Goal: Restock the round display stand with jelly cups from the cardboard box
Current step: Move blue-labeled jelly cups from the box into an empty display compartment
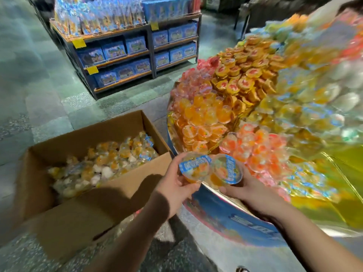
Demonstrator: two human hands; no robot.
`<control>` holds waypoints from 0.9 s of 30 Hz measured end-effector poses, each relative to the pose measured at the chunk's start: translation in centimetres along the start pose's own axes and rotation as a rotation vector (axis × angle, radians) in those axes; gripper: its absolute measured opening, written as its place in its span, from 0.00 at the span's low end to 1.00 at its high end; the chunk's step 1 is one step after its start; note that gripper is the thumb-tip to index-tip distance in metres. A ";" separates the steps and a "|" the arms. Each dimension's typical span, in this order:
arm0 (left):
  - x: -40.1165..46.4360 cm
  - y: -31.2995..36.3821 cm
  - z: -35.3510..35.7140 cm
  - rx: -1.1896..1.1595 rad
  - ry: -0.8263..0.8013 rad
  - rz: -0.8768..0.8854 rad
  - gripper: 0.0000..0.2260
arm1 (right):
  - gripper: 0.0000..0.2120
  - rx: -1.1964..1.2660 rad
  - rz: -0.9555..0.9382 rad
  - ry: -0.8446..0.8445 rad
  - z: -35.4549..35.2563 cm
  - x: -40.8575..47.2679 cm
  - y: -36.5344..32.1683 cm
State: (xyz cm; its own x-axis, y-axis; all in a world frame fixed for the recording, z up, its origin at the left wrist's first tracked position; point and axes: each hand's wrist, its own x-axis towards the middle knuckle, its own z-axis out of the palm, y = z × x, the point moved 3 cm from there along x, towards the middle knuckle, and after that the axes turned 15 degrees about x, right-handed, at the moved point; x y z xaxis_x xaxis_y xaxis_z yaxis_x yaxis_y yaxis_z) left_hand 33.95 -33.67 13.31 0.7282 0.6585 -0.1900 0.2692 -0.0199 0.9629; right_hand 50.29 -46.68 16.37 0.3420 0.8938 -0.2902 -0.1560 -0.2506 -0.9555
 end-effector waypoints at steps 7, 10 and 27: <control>2.7 2.7 15.2 -0.115 -0.205 -0.033 0.24 | 0.37 0.355 0.040 0.271 -13.2 -5.8 5.1; 3.5 3.3 23.4 -0.110 -0.207 -0.097 0.15 | 0.35 0.378 0.072 0.386 -20.4 -9.3 7.4; 11.6 -2.3 53.1 -0.155 -0.246 -0.581 0.11 | 0.15 0.618 0.439 0.553 -46.4 -15.5 20.9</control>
State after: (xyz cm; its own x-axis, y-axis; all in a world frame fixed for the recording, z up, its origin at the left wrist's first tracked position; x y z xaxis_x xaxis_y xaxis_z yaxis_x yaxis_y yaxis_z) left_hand 75.22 -65.96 -1.28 0.6195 0.3372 -0.7089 0.5820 0.4088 0.7030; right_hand 84.70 -82.96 -1.57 0.5027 0.4223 -0.7543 -0.7862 -0.1394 -0.6020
